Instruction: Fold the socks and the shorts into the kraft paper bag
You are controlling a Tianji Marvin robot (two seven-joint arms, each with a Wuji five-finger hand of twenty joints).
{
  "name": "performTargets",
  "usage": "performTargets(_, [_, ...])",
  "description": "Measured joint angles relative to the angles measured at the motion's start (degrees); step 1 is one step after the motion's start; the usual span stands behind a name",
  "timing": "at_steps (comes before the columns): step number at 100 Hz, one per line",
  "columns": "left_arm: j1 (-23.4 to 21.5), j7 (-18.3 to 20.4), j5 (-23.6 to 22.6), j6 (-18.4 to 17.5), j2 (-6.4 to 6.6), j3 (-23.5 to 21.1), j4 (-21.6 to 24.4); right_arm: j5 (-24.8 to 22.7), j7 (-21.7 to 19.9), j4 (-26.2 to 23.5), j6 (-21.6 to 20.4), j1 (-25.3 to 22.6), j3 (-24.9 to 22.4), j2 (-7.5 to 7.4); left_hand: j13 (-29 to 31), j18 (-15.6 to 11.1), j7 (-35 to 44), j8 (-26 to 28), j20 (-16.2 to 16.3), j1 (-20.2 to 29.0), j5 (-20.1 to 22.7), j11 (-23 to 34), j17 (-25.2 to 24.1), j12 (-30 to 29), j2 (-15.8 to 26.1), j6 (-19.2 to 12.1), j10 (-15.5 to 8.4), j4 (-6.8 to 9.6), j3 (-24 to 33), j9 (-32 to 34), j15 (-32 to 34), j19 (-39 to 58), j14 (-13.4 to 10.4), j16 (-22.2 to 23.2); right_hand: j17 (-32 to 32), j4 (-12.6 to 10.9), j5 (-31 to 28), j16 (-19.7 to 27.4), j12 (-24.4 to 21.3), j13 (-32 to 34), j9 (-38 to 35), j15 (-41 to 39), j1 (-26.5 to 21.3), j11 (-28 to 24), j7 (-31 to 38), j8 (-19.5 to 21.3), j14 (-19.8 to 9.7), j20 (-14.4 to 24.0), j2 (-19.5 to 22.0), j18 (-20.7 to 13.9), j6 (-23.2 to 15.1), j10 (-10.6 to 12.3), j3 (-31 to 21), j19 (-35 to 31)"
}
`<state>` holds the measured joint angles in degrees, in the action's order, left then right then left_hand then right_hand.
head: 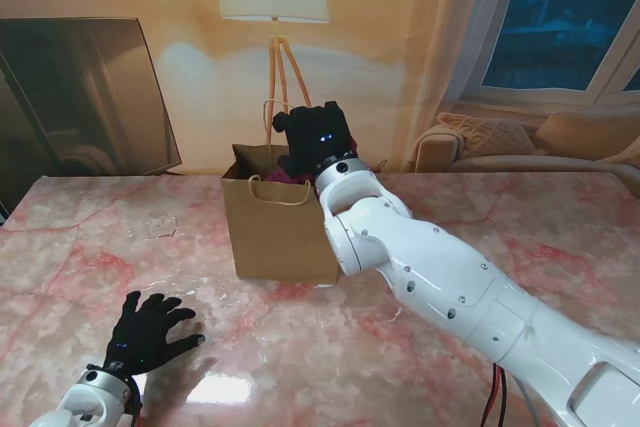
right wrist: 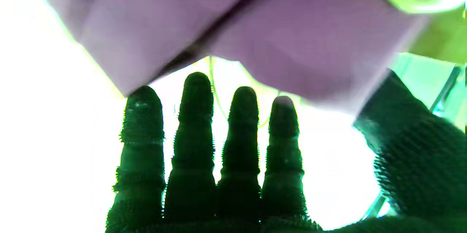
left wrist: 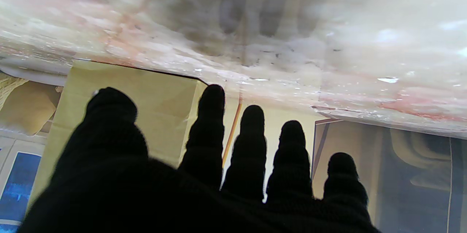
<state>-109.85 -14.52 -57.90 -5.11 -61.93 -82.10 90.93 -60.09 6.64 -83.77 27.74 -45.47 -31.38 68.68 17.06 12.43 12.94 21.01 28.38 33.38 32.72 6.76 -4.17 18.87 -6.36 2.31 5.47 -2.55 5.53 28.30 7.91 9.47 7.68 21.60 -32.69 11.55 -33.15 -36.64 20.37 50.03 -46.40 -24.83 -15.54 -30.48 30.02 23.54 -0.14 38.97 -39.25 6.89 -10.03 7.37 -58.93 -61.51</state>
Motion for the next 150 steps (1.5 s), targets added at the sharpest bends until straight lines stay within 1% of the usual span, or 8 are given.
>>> performTargets(35, [0.1, -0.3, -0.1, -0.2, 0.00, 0.0, 0.0, 0.7, 2.4, -4.3, -1.9, -5.8, -6.9, -0.20, 0.0, -1.8, 0.0, 0.0, 0.6, 0.0, -0.2, 0.0, 1.0, -0.5, 0.0, 0.0, 0.0, 0.00, 0.0, 0.0, 0.0, 0.1, -0.5, 0.0, 2.1, 0.0, 0.0, 4.2, -2.3, 0.0, 1.4, 3.4, 2.3, 0.5, 0.0, 0.0, 0.0, -5.0, 5.8, -0.5, 0.0, -0.6, 1.4, 4.0])
performTargets(59, [0.0, -0.9, -0.2, -0.4, 0.00, 0.3, 1.1, -1.9, 2.6, -11.7, -7.4, -14.9, -17.0, -1.78, 0.0, -3.7, -0.1, 0.0, 0.5, 0.0, -0.2, 0.0, 4.7, -0.5, 0.0, 0.6, 0.0, 0.00, 0.0, 0.0, 0.0, 1.6, -0.9, 0.0, 4.2, -1.2, 0.1, 6.2, -3.8, -1.3, 2.4, 5.6, 3.2, 3.1, 0.0, 0.0, 0.0, -7.5, 8.5, -1.1, 0.0, -1.3, 4.3, 6.7])
performTargets(77, [-0.2, -1.0, -0.6, -0.4, -0.02, 0.4, 3.1, -4.4, 3.2, -17.0, -13.0, -24.3, -25.7, -3.44, 0.3, -6.0, -1.6, -1.4, -6.2, 0.0, -1.7, 0.0, 5.8, -0.7, 0.0, 1.5, 0.0, 0.00, 0.0, 0.0, 0.0, 8.2, -1.8, 0.0, 5.5, -1.2, 0.7, 7.5, -4.5, -2.2, 2.4, 7.0, 3.2, 4.9, -0.6, 0.0, 0.0, -9.2, 10.8, -1.3, 0.2, -1.7, 7.3, 8.1])
performTargets(103, [0.1, -2.4, 0.3, -0.4, -0.28, 1.5, 4.9, -3.8, 7.1, -21.9, -21.8, -37.7, -37.3, -4.46, 1.1, -10.1, -4.0, -3.7, -11.5, 0.0, -3.8, -0.2, 5.9, -2.3, 0.0, 2.9, 0.0, 0.01, 0.0, 0.0, 0.0, 15.6, -2.3, -1.6, 7.5, -1.2, 1.0, 10.2, -5.8, -5.2, 3.8, 9.5, 3.9, 7.5, -2.1, 0.0, 0.1, -11.5, 12.6, -2.1, 0.9, -2.5, 10.3, 10.7])
performTargets(108, [0.1, -2.4, 0.5, -0.3, -0.32, 1.7, 5.5, -3.2, 8.5, -22.4, -23.4, -40.1, -39.0, -4.62, 1.1, -10.8, -4.5, -4.2, -11.7, 0.0, -4.5, -0.3, 6.0, -2.7, 0.0, 3.4, 0.0, 0.01, 0.0, 0.0, 0.0, 15.9, -2.4, -2.0, 7.6, -1.2, 2.3, 10.9, -5.9, -5.7, 4.3, 9.9, 3.9, 8.3, -2.8, -0.2, 0.1, -12.0, 12.6, -2.1, 1.3, -2.7, 11.2, 11.4])
performTargets(110, [0.1, -2.4, 0.6, -0.2, -0.33, 1.8, 5.7, -3.0, 9.1, -22.5, -24.0, -40.9, -39.6, -4.67, 1.1, -11.1, -4.5, -4.4, -11.8, 0.0, -4.5, -0.3, 6.3, -2.8, 0.0, 3.5, 0.0, 0.01, 0.0, 0.0, 0.0, 16.0, -2.5, -2.1, 7.7, -3.0, 2.1, 11.0, -5.9, -5.7, 4.3, 10.0, 4.1, 8.3, -2.8, -0.6, 0.1, -12.1, 12.6, -2.2, 1.4, -2.7, 11.6, 11.4])
performTargets(130, [0.5, -4.3, 1.8, -0.2, -0.71, 3.4, 7.1, 1.2, 11.8, -22.4, -31.2, -48.4, -44.7, -4.82, 1.1, -11.8, -5.0, -5.4, -11.9, -0.9, -4.5, -1.0, 7.9, -3.4, 0.2, 4.1, 0.0, 0.01, 0.0, -1.7, 0.0, 17.1, -2.6, -2.7, 10.4, -3.4, 3.5, 13.2, -7.3, -8.3, 5.9, 12.2, 7.5, 11.3, -4.1, -0.8, 0.4, -14.3, 15.0, -2.7, 1.9, -2.9, 14.6, 15.2])
performTargets(150, [0.6, -6.6, 3.1, -0.5, -1.24, 4.8, 7.9, 5.3, 15.5, -17.6, -37.4, -52.0, -46.4, -4.82, 1.1, -12.3, -5.1, -6.1, -11.9, -1.1, -5.2, -1.1, 8.9, -4.1, 1.1, 4.2, 0.0, 0.01, 0.0, -2.3, 0.0, 18.6, -2.6, -3.4, 13.3, -5.4, 5.6, 15.8, -8.5, -11.0, 8.6, 13.7, 10.8, 14.1, -7.2, -2.4, 0.2, -18.0, 18.0, -3.9, 3.7, -3.5, 18.1, 19.3])
